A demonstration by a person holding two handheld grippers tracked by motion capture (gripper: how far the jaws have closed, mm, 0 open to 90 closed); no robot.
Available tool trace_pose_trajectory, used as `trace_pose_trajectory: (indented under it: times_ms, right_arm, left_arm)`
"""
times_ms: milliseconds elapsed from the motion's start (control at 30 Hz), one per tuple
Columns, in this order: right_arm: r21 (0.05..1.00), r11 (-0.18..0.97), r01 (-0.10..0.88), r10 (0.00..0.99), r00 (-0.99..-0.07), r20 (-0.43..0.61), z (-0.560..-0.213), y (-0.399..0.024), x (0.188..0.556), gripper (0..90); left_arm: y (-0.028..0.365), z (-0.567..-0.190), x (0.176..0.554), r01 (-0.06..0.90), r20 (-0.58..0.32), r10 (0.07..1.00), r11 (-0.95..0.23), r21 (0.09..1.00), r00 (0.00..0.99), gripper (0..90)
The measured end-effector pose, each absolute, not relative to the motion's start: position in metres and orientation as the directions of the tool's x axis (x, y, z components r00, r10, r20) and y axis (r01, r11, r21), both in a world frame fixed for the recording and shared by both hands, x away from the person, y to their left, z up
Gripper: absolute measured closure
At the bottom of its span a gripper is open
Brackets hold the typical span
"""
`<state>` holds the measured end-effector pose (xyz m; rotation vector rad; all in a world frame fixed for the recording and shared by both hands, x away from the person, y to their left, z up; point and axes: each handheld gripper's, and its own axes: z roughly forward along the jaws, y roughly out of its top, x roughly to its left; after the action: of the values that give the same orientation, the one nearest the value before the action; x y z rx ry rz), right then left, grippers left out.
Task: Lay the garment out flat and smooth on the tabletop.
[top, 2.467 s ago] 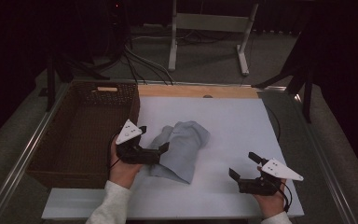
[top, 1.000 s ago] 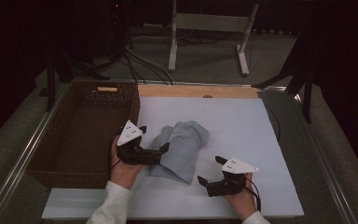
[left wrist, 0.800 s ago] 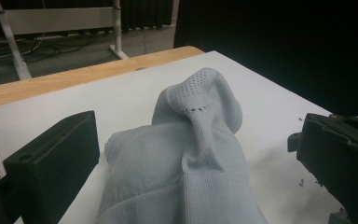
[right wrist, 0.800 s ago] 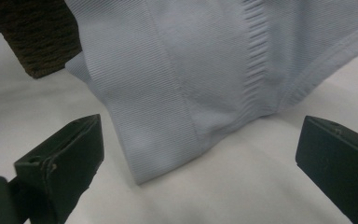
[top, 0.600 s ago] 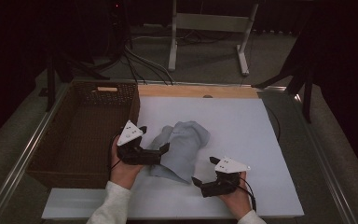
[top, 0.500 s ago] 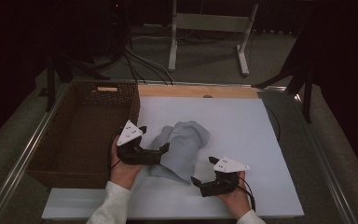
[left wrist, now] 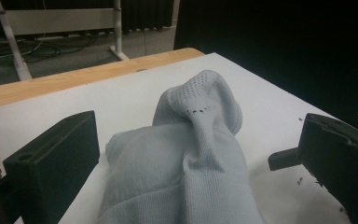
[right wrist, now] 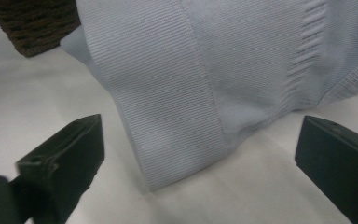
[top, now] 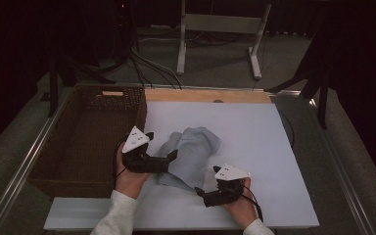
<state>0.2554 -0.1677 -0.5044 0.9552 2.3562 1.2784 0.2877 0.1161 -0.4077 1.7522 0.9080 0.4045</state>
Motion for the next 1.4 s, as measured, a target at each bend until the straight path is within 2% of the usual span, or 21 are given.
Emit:
trace_pose_trajectory:
  times_ms: [200, 567, 833, 867, 933, 967, 1000, 1233, 1400]
  right_arm:
    - [0.81, 0.406, 0.423, 0.669, -0.742, 0.052, -0.507, -0.16, 0.255, 5.8]
    - [0.768, 0.483, 0.419, 0.678, -0.735, -0.025, -0.512, -0.146, 0.252, 20.8]
    - [0.732, 0.533, 0.425, 0.67, -0.74, -0.059, -0.517, -0.139, 0.252, 20.5]
    - [0.721, 0.542, 0.432, 0.679, -0.73, -0.074, -0.518, -0.139, 0.252, 30.2]
    - [0.72, 0.535, 0.442, 0.683, -0.728, -0.061, -0.518, -0.141, 0.253, 39.1]
    - [0.72, 0.535, 0.442, 0.683, -0.728, -0.061, -0.518, -0.141, 0.253, 39.1]
    - [0.725, 0.515, 0.457, 0.693, -0.72, -0.039, -0.517, -0.144, 0.254, 50.9]
    - [0.733, 0.465, 0.497, 0.701, -0.712, 0.037, -0.511, -0.155, 0.259, 85.6]
    - [0.762, 0.433, 0.481, 0.711, -0.702, 0.038, -0.497, -0.162, 0.257, 88.2]
  left_arm:
    - [0.116, -0.407, 0.288, 0.379, -0.159, 0.742, -0.137, 0.915, 0.652, 0.1]
    - [0.117, -0.407, 0.287, 0.376, -0.157, 0.741, -0.137, 0.917, 0.653, 0.1]
    - [0.117, -0.407, 0.287, 0.376, -0.158, 0.741, -0.135, 0.917, 0.652, 0.1]
    - [0.117, -0.407, 0.287, 0.376, -0.158, 0.741, -0.136, 0.917, 0.653, 0.1]
    - [0.117, -0.407, 0.287, 0.376, -0.158, 0.741, -0.136, 0.917, 0.653, 0.1]
    - [0.117, -0.407, 0.287, 0.376, -0.158, 0.741, -0.136, 0.917, 0.653, 0.1]
    - [0.117, -0.408, 0.287, 0.377, -0.157, 0.741, -0.138, 0.916, 0.653, 0.1]
    - [0.115, -0.409, 0.288, 0.38, -0.157, 0.739, -0.143, 0.914, 0.656, 0.1]
    - [0.115, -0.409, 0.288, 0.381, -0.16, 0.738, -0.139, 0.914, 0.655, 0.1]
